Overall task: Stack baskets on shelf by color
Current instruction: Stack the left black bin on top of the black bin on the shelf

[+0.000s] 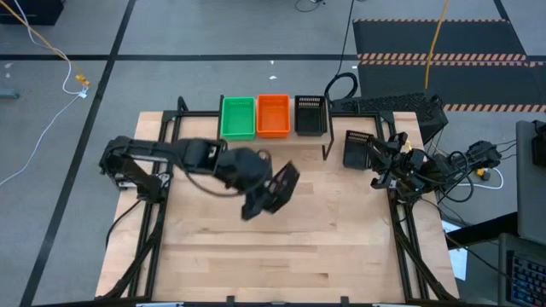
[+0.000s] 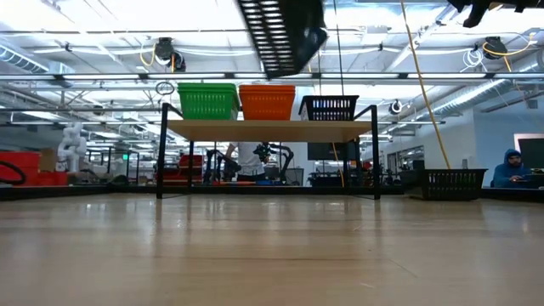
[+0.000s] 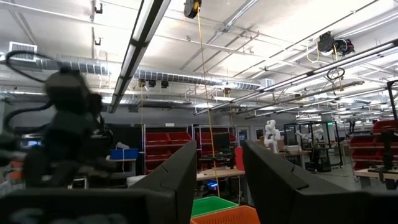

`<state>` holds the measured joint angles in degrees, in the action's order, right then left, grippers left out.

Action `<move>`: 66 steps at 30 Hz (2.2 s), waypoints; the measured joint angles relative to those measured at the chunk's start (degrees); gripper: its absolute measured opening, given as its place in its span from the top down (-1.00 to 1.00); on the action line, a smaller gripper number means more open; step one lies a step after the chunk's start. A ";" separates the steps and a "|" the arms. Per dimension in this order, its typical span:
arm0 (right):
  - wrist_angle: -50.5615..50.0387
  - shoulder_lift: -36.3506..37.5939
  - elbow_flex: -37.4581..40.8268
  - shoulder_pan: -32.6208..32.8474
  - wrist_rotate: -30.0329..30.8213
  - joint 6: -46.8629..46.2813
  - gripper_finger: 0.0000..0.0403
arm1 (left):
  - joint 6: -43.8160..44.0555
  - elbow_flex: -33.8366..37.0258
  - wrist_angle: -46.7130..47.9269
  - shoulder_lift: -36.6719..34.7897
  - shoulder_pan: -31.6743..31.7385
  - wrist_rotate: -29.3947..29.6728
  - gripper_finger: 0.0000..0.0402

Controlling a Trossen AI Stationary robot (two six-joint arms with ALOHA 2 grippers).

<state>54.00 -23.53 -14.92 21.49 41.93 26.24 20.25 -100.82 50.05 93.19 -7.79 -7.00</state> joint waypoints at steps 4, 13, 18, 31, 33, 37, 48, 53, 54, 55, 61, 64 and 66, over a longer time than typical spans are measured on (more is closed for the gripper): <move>0.06 0.00 0.00 0.00 0.00 0.44 0.39 | -4.89 -6.32 -0.24 3.62 4.44 0.46 0.96; 0.20 0.02 0.00 0.00 0.00 1.07 0.39 | -19.15 -25.25 -0.35 14.56 11.88 1.11 0.97; -0.04 0.02 0.00 0.00 0.00 1.48 0.39 | -30.35 -32.63 -0.93 18.10 15.15 7.16 0.97; -0.58 0.00 0.00 0.00 0.02 1.21 0.39 | -40.67 -33.37 -2.58 28.29 22.93 13.26 0.97; -0.72 0.00 0.00 0.00 0.07 1.03 0.39 | -40.70 -33.39 -3.47 28.70 22.99 13.74 0.96; -0.76 -0.02 0.00 -0.02 0.33 1.44 0.39 | -39.45 -33.43 -2.22 28.69 22.66 14.94 0.95; -0.96 -0.02 0.00 -0.02 0.50 1.46 0.39 | -36.42 -33.43 -0.91 28.67 22.29 18.09 0.80; -0.98 -0.02 0.00 -0.02 0.50 1.15 0.39 | -35.34 -33.43 -0.01 28.67 22.36 18.15 0.73; -0.98 -0.02 0.00 -0.02 0.50 1.11 0.39 | -35.36 -33.43 0.13 28.67 22.39 18.16 0.71; -0.98 -0.02 0.00 -0.02 0.50 1.09 0.39 | -35.39 -33.43 0.19 28.67 22.40 18.16 0.70; -1.11 -0.02 0.00 -0.02 0.50 1.06 0.39 | -35.46 -33.43 -0.66 28.67 22.39 19.09 0.56; -1.11 -0.02 0.00 -0.02 0.50 1.07 0.39 | -35.55 -33.43 -0.60 28.67 22.38 19.90 0.45; -1.10 -0.02 0.00 -0.02 0.50 1.07 0.39 | -36.10 -33.30 -0.68 28.67 22.18 19.99 0.37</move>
<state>52.90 -23.55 -14.92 21.47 42.44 27.31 -15.85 -134.12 49.36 121.86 14.39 12.99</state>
